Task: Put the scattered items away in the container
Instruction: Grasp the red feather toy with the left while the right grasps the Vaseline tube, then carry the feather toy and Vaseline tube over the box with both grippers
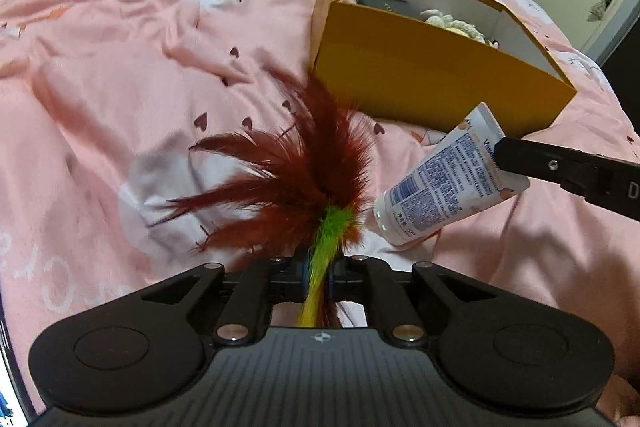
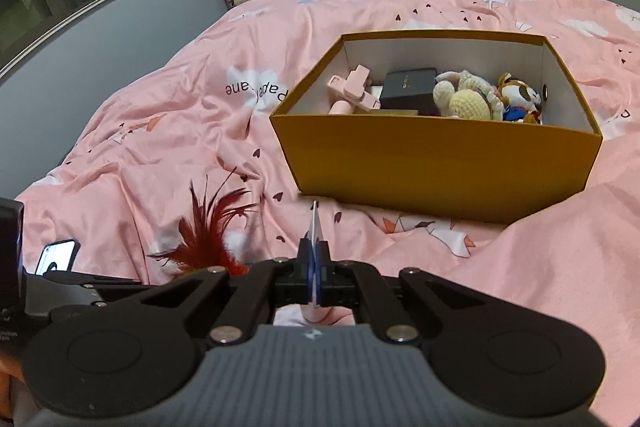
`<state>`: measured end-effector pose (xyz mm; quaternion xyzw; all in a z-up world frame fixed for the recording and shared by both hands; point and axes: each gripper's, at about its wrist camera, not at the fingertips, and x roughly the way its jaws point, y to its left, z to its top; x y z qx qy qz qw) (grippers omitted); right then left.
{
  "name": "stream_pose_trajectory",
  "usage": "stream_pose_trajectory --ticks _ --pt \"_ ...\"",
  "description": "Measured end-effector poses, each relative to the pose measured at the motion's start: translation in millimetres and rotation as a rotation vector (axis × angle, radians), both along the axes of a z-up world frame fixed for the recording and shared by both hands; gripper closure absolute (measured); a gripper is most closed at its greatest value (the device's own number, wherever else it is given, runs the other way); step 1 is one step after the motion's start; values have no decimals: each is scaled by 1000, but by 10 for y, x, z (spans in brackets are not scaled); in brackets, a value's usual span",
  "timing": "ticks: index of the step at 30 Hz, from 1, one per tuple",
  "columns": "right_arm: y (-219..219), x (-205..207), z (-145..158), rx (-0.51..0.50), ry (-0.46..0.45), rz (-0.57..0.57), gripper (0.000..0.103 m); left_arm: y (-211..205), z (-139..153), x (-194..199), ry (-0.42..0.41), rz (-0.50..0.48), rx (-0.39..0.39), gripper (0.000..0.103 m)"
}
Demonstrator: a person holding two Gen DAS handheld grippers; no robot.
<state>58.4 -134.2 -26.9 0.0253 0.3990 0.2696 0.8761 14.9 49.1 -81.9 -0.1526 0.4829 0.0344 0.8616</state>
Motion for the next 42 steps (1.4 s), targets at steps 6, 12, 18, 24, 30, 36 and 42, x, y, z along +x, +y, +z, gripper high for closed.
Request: stream_pose_trajectory --ticks 6,12,18,24,30,36,42 --pt "-15 17 -42 16 -5 -10 100 -14 12 9 -24 5 -5 83" --pt "-10 45 -118 25 26 -9 94 -42 15 35 -26 5 13 82" --pt "42 137 -127 44 12 -17 86 -25 38 30 -36 19 26 81" --pt "202 287 -107 49 28 23 77 -7 79 66 -51 37 37 80" --pt "414 399 -239 12 85 108 63 61 83 128 -58 53 27 83" --pt "527 566 -485 -21 151 144 61 85 79 188 -58 44 30 87" --pt "649 754 -700 -29 214 180 54 124 45 262 -50 42 35 87"
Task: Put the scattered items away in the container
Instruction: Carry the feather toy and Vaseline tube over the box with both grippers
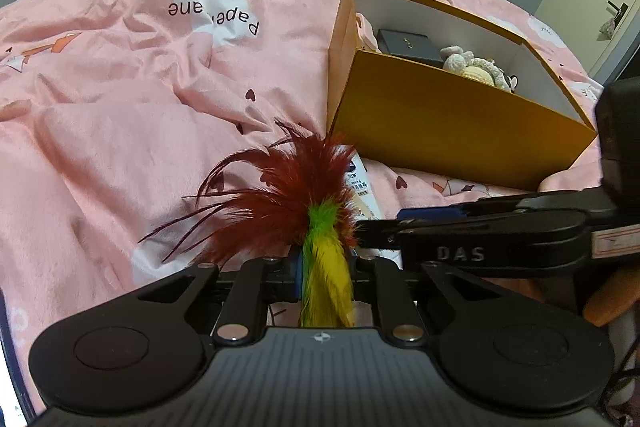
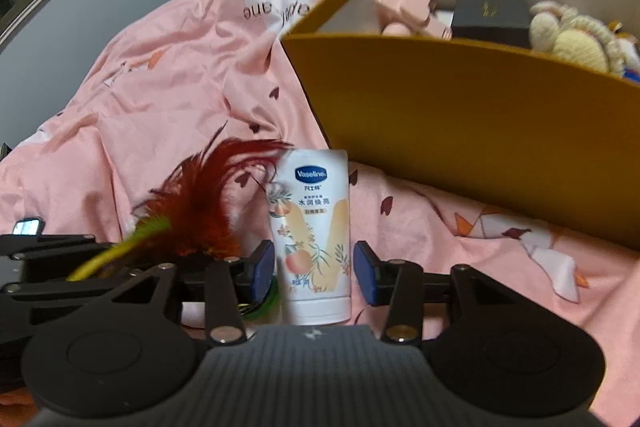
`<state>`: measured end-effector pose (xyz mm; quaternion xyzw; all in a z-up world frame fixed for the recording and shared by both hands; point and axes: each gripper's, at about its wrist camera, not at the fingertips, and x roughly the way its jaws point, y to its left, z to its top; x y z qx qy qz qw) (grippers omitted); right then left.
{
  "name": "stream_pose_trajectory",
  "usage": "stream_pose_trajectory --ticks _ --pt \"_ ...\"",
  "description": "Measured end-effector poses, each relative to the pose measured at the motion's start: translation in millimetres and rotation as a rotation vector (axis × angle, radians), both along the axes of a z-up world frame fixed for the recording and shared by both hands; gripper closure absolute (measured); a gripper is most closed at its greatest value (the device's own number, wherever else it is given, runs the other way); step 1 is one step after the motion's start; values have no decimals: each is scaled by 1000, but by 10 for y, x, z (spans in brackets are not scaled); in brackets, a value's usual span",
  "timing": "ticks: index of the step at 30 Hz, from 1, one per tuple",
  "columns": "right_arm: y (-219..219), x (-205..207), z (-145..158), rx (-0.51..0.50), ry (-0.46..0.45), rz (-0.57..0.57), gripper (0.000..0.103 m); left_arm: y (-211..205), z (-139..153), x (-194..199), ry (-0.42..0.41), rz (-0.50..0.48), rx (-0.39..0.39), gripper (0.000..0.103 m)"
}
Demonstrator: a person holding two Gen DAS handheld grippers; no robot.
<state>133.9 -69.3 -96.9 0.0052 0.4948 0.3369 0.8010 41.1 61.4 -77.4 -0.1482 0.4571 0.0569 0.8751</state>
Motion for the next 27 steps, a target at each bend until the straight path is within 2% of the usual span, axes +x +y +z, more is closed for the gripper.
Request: stream_pose_trajectory --ticks 9,13,20,27 --pt "169 112 -226 -17 40 48 52 43 -74 56 17 3 -1 87" --pt "174 121 -258 -17 36 58 54 43 -74 53 8 -4 -2 93" --pt "67 35 -118 -4 1 58 55 -28 31 -7 -31 -38 20 96" --pt "-192 -132 167 28 -42 31 55 -115 295 -96 -110 -60 23 97"
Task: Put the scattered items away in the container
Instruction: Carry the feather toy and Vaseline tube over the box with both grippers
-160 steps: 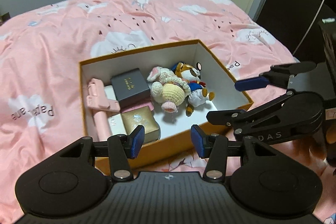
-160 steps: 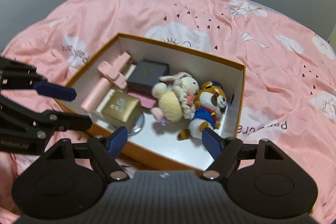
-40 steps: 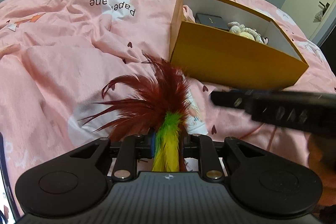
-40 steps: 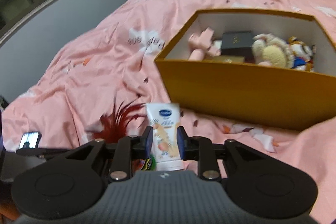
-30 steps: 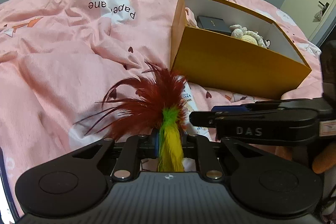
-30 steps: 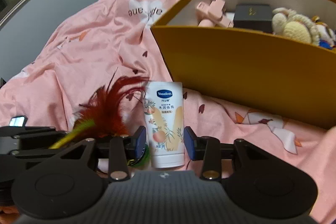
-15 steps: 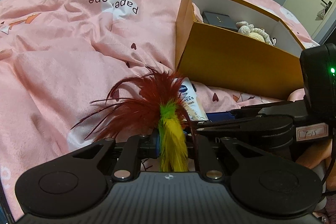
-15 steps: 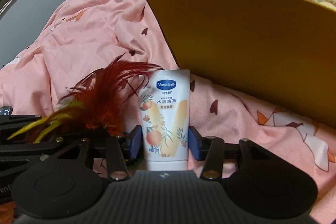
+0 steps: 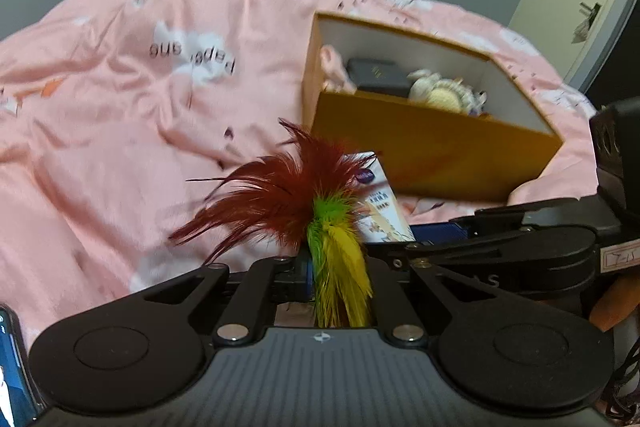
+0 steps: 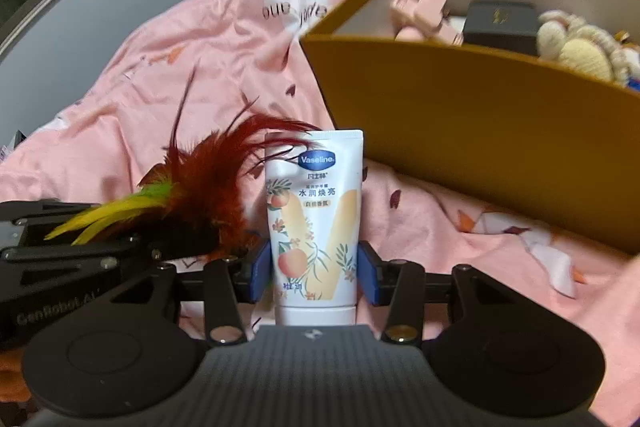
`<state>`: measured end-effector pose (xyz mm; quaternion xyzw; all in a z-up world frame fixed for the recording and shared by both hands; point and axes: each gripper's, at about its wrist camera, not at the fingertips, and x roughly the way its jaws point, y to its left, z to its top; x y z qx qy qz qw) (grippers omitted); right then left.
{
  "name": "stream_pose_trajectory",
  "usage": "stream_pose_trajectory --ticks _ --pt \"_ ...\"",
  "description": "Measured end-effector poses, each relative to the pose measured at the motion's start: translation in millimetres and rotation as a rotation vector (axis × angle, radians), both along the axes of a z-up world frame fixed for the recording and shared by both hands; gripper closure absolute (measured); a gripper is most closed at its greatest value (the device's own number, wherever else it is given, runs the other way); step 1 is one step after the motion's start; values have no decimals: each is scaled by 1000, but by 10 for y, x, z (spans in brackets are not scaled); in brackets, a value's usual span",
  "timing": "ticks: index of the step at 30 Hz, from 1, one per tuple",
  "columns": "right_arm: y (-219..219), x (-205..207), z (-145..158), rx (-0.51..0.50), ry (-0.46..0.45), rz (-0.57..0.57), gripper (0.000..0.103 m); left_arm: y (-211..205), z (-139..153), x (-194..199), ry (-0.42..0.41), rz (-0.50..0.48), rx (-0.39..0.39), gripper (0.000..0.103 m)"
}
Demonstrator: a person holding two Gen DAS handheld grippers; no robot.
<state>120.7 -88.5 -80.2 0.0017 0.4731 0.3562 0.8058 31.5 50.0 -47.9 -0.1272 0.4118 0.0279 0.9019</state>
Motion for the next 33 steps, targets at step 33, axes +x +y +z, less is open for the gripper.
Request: stream_pose_trajectory --ticks 33 --pt "-1280 1082 1168 -89 -156 -311 55 -713 666 1731 -201 -322 -9 97"
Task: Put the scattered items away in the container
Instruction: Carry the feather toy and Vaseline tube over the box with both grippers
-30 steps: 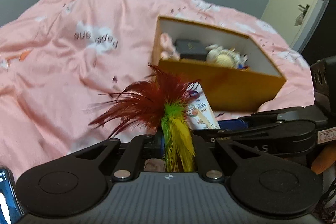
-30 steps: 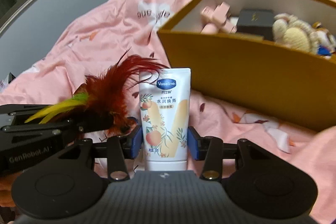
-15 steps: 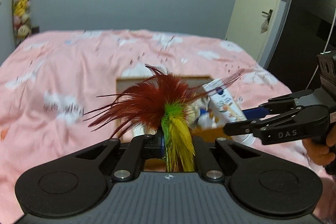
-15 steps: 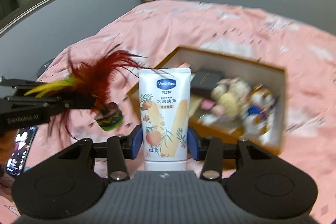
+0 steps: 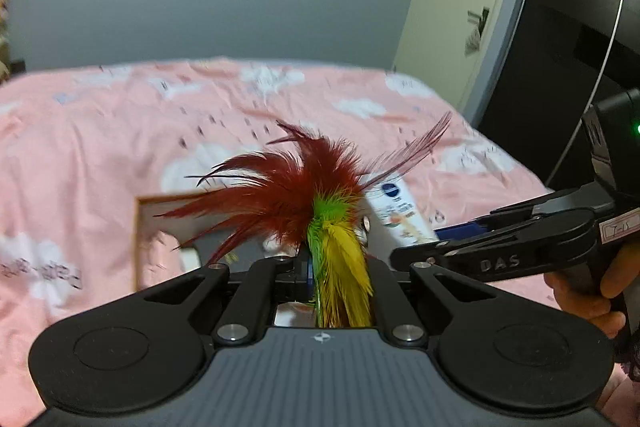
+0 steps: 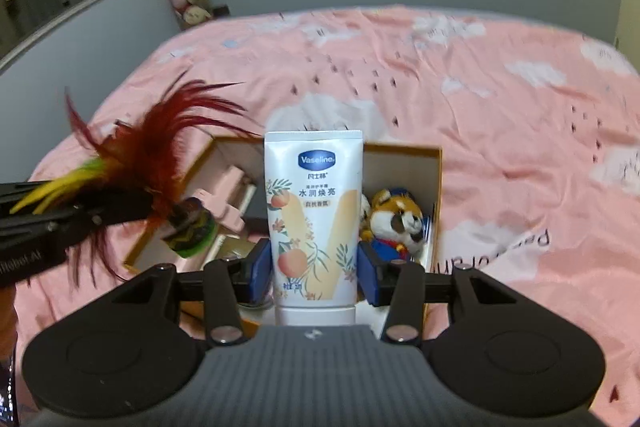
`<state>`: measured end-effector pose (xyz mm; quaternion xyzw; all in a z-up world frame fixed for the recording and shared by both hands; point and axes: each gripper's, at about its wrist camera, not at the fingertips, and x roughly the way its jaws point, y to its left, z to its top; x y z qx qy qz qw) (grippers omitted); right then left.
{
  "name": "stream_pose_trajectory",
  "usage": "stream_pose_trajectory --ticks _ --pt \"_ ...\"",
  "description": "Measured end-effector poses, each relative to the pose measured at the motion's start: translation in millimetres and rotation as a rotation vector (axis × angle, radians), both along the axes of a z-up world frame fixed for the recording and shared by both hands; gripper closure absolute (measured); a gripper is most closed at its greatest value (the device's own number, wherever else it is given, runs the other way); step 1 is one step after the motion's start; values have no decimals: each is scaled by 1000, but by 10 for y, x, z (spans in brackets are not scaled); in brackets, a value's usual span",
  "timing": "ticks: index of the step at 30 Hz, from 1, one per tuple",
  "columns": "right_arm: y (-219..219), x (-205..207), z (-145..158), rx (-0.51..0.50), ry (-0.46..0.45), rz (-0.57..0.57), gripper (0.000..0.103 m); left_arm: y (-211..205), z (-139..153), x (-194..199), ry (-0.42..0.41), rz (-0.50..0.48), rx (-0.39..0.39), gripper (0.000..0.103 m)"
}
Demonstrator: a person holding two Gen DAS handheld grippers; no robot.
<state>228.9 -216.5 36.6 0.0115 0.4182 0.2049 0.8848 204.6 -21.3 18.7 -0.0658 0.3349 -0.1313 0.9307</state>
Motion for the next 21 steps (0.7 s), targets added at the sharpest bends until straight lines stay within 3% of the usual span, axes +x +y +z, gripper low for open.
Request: stream_pose_trajectory --ticks 7,13,18,21 --pt "92 307 -408 -54 136 -19 55 8 -451 329 123 -45 -37 97" --pt "141 503 -614 -116 200 -20 55 -1 -648 417 183 -86 -53 97" --pt "199 532 -701 -167 237 -14 55 -106 -710 417 224 -133 10 97" --pt "236 514 -706 -191 265 -13 55 -130 -758 444 239 -145 6 97"
